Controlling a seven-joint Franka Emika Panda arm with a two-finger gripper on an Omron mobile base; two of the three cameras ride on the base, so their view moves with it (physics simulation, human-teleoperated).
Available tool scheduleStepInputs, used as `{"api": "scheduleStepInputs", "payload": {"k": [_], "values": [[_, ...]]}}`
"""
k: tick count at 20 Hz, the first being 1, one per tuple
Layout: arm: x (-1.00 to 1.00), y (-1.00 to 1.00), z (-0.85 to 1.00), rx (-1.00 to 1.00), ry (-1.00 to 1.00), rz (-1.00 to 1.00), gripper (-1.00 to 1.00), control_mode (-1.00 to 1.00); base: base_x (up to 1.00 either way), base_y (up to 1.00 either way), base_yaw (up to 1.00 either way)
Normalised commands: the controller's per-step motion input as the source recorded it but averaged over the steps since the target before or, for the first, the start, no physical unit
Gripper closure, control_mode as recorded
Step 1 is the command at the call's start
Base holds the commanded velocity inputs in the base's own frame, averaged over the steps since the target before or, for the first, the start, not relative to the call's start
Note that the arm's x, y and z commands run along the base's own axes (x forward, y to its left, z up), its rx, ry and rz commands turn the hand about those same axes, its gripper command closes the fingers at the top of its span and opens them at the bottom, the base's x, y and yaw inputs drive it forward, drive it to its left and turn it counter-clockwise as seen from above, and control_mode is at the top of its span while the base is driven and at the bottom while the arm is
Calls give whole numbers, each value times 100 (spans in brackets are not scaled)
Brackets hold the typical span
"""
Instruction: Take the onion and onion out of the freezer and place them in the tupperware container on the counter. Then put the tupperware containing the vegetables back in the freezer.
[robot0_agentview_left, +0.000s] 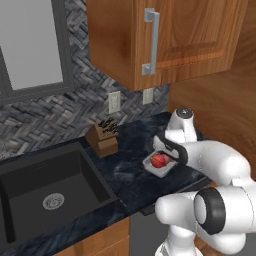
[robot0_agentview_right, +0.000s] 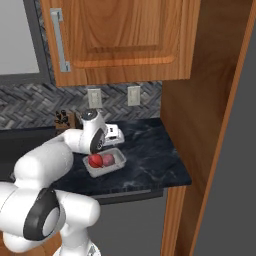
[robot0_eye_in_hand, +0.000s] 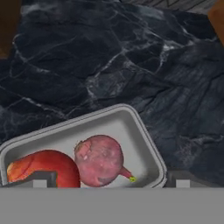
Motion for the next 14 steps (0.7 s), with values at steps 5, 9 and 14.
{"api": "scheduleStepInputs", "payload": {"k": [5, 9, 14], "values": [[60, -48, -9, 1, 8, -6, -100, -100, 0, 0, 0], [18, -44, -50, 8, 9, -2, -100, -100, 0, 0, 0], [0, -28, -51, 11, 4, -1, -100, -100, 0, 0, 0]]}}
